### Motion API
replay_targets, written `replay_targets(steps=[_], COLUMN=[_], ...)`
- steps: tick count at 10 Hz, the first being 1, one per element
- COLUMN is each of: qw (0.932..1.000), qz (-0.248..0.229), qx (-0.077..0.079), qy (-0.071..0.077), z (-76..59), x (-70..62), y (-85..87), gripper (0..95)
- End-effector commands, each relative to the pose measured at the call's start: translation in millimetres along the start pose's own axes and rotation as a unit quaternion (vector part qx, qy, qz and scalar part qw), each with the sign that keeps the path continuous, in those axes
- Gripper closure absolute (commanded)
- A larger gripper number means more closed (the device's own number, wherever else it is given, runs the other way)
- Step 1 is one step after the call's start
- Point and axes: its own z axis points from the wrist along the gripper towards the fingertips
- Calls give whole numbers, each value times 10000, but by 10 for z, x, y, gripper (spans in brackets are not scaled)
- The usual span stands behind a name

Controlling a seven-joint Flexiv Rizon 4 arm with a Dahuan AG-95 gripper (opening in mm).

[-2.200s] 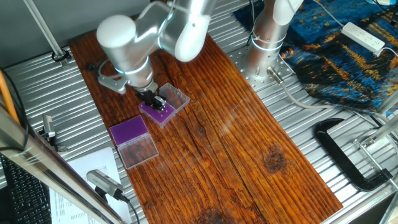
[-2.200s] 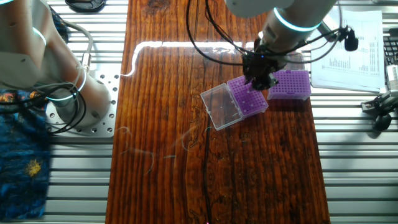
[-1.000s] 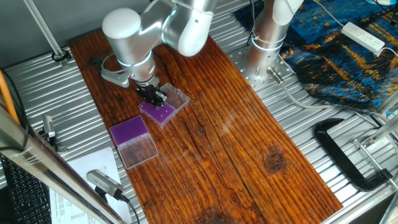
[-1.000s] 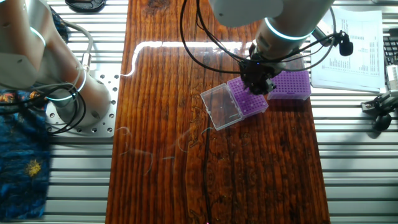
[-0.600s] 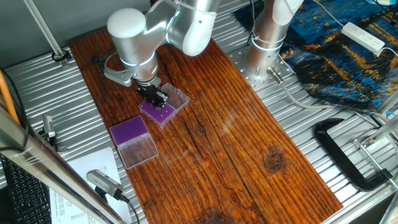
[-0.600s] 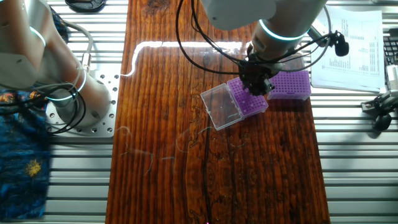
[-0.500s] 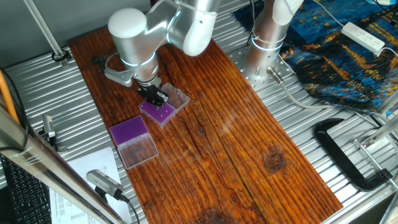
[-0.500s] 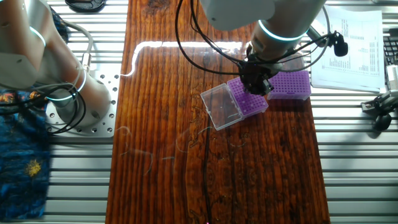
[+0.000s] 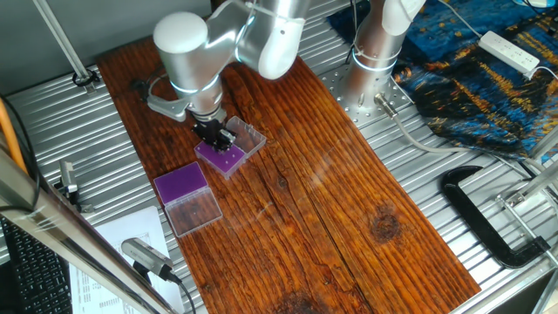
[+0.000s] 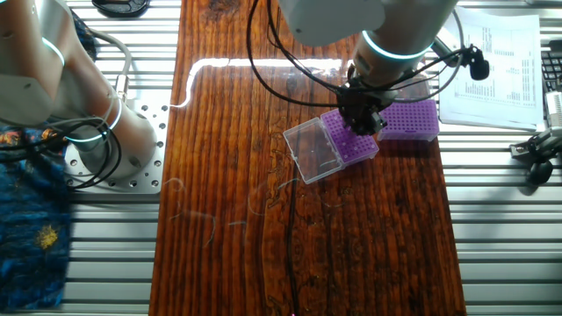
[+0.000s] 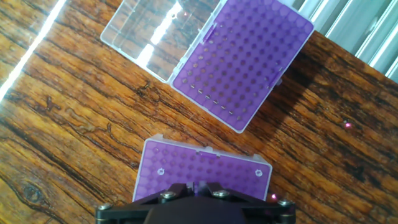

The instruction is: Transfer all small pipette tips from one holder to another

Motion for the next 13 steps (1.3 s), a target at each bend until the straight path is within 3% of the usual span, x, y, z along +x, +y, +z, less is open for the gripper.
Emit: replay_targets(steps=[1,2,3,10,13], qw=[10000,10000,10000,10000,10000], qz=[3,8,14,44,11], qx=[-3,4,14,33,33], qy=[-1,-11,-25,-44,6], z=[23,33,40,36,-117], x=[-18,-19,-18,-18,-15], y=[-6,-5,-5,-5,-6], gripper=[760,760,950,950,950])
